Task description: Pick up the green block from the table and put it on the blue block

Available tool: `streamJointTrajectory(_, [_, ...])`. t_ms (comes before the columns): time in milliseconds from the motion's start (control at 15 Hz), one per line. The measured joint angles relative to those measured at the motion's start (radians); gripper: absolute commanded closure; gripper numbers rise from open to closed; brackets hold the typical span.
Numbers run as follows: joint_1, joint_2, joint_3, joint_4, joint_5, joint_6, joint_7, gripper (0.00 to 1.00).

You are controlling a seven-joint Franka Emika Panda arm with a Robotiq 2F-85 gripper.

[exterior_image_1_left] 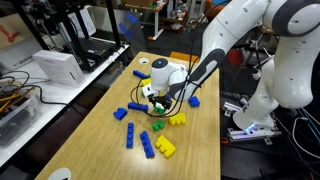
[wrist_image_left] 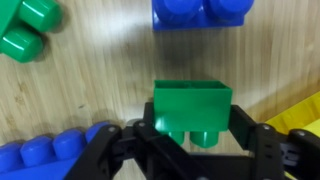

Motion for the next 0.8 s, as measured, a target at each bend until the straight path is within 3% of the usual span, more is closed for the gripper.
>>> streamJointTrajectory(400, [-0.005, -0.006, 0.013, -0.004, 0.017, 0.010, -0.008, 0.55])
streamJointTrajectory(600, [-0.060, -0.049, 0.097, -0.004, 0.179, 0.006, -0.160, 0.55])
streamJointTrajectory(800, [-0.176, -0.134, 0.230, 0.001, 0.407, -0.037, -0.387, 0.55])
